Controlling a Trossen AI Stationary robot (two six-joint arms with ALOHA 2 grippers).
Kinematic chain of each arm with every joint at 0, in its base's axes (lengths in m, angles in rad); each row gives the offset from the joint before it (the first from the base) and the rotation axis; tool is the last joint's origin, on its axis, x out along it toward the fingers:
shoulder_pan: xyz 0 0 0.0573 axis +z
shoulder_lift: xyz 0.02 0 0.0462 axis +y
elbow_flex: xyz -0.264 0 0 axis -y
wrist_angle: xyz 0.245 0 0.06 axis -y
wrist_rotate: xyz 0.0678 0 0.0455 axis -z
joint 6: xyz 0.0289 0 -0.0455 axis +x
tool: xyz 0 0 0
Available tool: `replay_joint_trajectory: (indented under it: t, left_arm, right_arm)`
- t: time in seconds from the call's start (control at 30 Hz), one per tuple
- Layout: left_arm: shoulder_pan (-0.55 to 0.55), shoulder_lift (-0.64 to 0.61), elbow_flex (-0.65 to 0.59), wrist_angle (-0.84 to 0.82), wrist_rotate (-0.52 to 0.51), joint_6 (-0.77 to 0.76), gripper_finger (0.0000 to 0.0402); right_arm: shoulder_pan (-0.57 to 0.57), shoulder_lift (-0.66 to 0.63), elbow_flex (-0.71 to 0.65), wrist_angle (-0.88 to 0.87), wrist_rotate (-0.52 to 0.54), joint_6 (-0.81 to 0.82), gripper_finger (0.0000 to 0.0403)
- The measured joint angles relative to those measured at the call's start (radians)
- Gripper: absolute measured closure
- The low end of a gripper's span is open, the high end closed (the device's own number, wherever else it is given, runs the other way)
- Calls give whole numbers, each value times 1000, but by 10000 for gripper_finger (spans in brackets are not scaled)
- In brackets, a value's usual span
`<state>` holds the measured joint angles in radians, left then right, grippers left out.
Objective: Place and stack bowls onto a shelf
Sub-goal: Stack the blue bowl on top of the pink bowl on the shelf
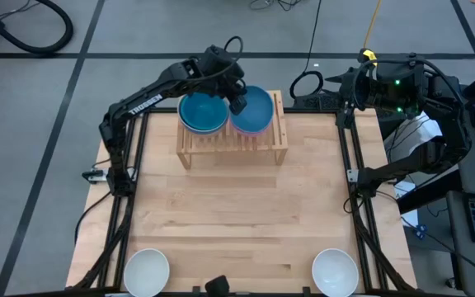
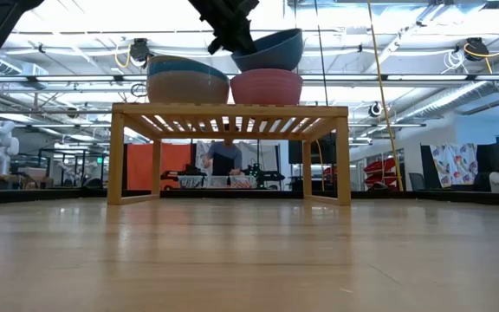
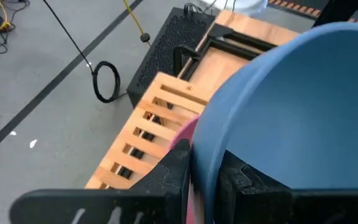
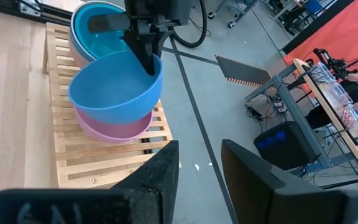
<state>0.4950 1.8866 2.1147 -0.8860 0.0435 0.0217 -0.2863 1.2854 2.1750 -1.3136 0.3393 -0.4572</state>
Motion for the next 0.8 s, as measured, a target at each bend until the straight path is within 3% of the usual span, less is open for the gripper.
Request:
replay_joint_trajectory:
  t: [0.57, 0.8]
  left_arm:
    - [-3, -5, 0, -34, -1, 1, 355]
    - [-29, 4, 0, -37, 9, 89, 355]
  right_arm:
    - [0, 0, 0, 0, 0, -7, 287]
    - [0, 0, 0, 0, 0, -7, 287]
